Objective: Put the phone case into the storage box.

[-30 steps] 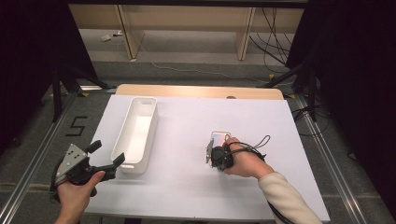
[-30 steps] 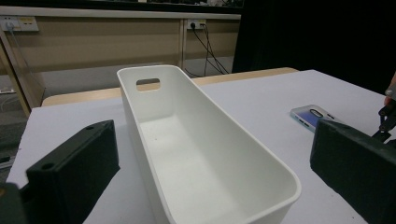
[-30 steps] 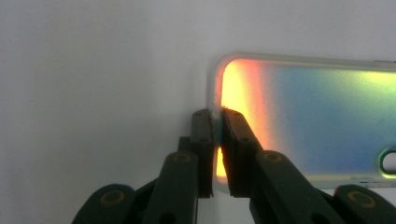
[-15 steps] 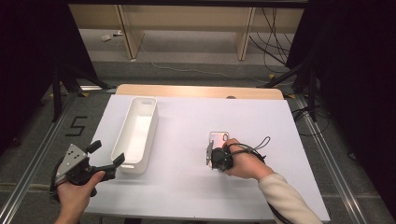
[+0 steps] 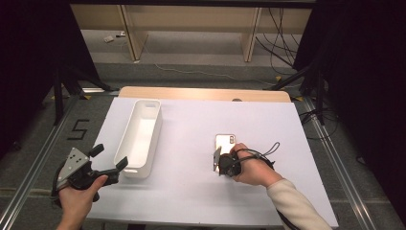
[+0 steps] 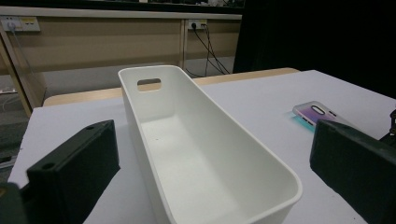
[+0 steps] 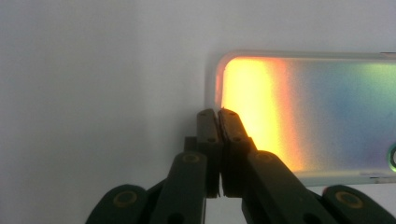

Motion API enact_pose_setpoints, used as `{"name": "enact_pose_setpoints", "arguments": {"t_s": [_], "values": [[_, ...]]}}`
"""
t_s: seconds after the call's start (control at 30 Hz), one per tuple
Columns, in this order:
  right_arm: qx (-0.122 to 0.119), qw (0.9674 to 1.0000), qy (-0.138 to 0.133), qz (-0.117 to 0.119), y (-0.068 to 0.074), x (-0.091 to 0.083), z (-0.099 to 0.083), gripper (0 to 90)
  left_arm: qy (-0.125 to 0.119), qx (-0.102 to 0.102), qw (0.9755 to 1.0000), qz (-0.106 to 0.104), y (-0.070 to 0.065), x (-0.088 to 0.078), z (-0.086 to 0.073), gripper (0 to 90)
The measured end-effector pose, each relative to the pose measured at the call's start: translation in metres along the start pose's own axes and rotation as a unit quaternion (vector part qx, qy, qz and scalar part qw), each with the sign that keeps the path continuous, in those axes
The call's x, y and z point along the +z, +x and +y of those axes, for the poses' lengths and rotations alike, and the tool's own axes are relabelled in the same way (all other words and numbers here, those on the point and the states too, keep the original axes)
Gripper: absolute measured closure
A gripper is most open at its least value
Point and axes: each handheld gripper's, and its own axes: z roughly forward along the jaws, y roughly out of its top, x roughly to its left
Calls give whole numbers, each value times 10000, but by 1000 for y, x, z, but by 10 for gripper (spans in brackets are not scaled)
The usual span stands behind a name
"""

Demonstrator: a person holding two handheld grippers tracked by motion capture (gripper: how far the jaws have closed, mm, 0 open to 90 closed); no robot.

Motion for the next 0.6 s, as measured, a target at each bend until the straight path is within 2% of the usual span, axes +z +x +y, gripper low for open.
{"name": "enact_pose_setpoints", "arguments": {"t_s": [0.03,0.07,0.13,0.23,0.33,0.4,0.6], "values": [[54,10000,-36,-19,1,-1,-1,892,-1,0,10000,5,0,0,0,9],[7,10000,-81,-44,0,-2,-3,892,-9,-11,10000,10,0,1,0,9],[132,9998,-114,-114,1,-6,-4,893,-11,-21,10000,32,-1,1,0,9],[60,9996,-211,-171,0,-10,-6,893,-6,-14,10000,45,-1,1,1,9],[130,9992,-286,-253,3,-14,-8,894,-1,-8,10000,44,0,1,0,9],[45,9991,-327,-279,3,-15,-8,893,-2,-1,10000,57,0,0,1,9],[76,9978,-497,-440,5,-18,-8,893,2,10,10000,52,0,-1,0,9]]}}
